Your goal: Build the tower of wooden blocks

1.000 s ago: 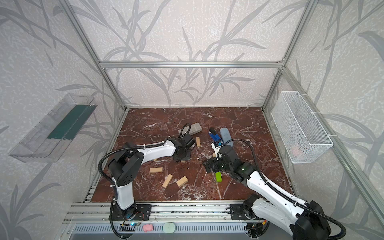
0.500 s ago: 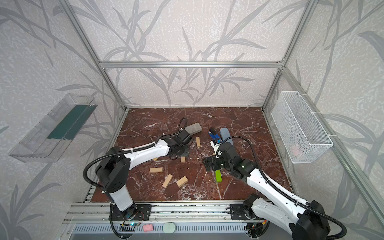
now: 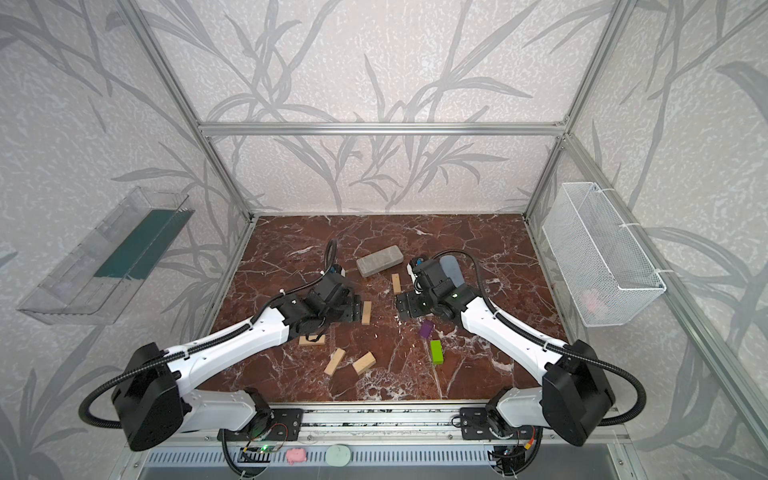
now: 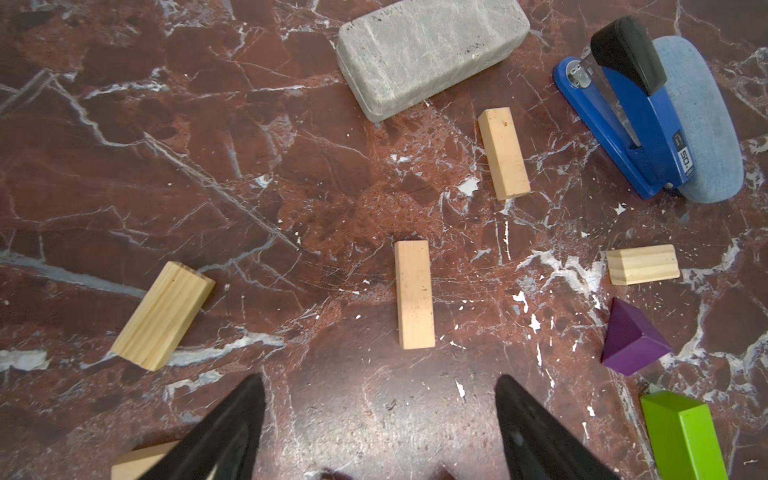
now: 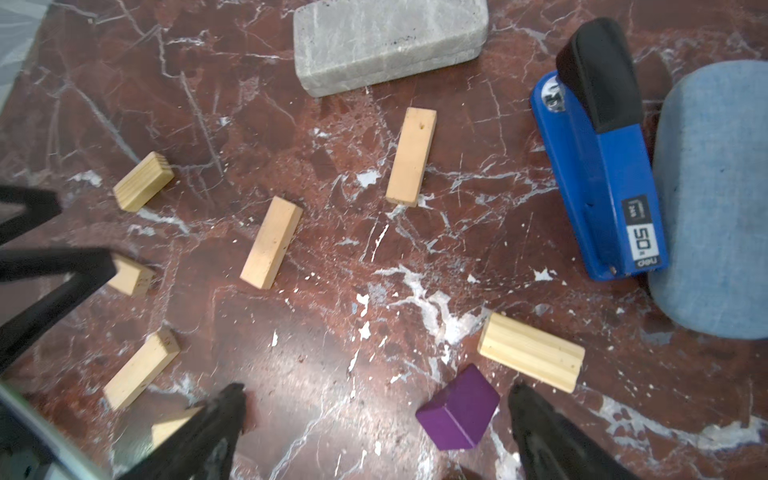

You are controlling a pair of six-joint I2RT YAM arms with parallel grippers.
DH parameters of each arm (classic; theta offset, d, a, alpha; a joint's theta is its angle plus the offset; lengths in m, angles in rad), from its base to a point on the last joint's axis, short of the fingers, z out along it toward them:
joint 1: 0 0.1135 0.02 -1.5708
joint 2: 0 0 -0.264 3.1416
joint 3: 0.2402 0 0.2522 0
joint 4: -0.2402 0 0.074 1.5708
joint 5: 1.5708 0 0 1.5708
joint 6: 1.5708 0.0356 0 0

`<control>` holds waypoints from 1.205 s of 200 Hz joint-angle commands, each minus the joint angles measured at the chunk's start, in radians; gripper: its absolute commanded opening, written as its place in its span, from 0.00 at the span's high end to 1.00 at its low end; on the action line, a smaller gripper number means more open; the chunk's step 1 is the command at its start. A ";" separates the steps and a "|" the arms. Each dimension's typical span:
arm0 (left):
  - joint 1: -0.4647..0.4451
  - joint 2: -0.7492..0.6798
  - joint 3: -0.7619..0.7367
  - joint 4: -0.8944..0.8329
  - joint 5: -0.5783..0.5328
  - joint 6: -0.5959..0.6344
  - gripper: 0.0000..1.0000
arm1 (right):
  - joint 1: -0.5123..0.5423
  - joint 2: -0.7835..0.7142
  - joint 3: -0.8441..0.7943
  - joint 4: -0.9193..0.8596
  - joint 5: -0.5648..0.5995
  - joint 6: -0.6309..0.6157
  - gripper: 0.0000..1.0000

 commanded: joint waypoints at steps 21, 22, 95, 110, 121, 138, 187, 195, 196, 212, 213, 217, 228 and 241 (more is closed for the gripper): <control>0.033 -0.075 -0.057 0.039 -0.014 0.003 0.07 | -0.003 0.207 0.172 -0.030 0.114 -0.031 0.05; 0.034 -0.078 -0.060 0.041 -0.012 0.001 0.06 | -0.003 0.212 0.176 -0.030 0.114 -0.031 0.05; 0.153 -0.116 -0.144 0.100 0.102 -0.016 0.02 | -0.004 0.581 0.517 -0.147 0.135 -0.035 0.22; 0.161 -0.120 -0.155 0.120 0.110 -0.022 0.02 | -0.004 0.618 0.537 -0.139 0.145 -0.028 0.27; 0.167 -0.121 -0.164 0.138 0.115 -0.028 0.01 | -0.006 0.637 0.545 -0.131 0.151 -0.023 0.29; 0.175 -0.112 -0.164 0.143 0.125 -0.033 0.00 | -0.012 0.654 0.549 -0.128 0.169 -0.014 0.31; 0.180 -0.096 -0.169 0.168 0.130 -0.065 0.00 | -0.038 0.703 0.558 -0.123 0.165 0.007 0.38; 0.180 -0.093 -0.167 0.167 0.130 -0.066 0.00 | -0.041 0.709 0.558 -0.119 0.165 0.004 0.40; 0.180 -0.093 -0.167 0.167 0.130 -0.067 0.00 | -0.042 0.709 0.558 -0.120 0.165 0.003 0.40; 0.180 -0.091 -0.165 0.166 0.124 -0.069 0.00 | -0.045 0.721 0.560 -0.111 0.158 0.000 0.43; 0.180 -0.091 -0.165 0.166 0.124 -0.069 0.00 | -0.046 0.720 0.560 -0.112 0.158 0.000 0.43; 0.180 -0.091 -0.164 0.167 0.122 -0.069 0.00 | -0.047 0.724 0.562 -0.113 0.156 0.000 0.44; 0.180 -0.091 -0.162 0.166 0.120 -0.072 0.00 | -0.049 0.729 0.565 -0.115 0.154 0.000 0.46; 0.180 -0.088 -0.157 0.162 0.126 -0.078 0.01 | -0.049 0.733 0.566 -0.109 0.145 -0.004 0.48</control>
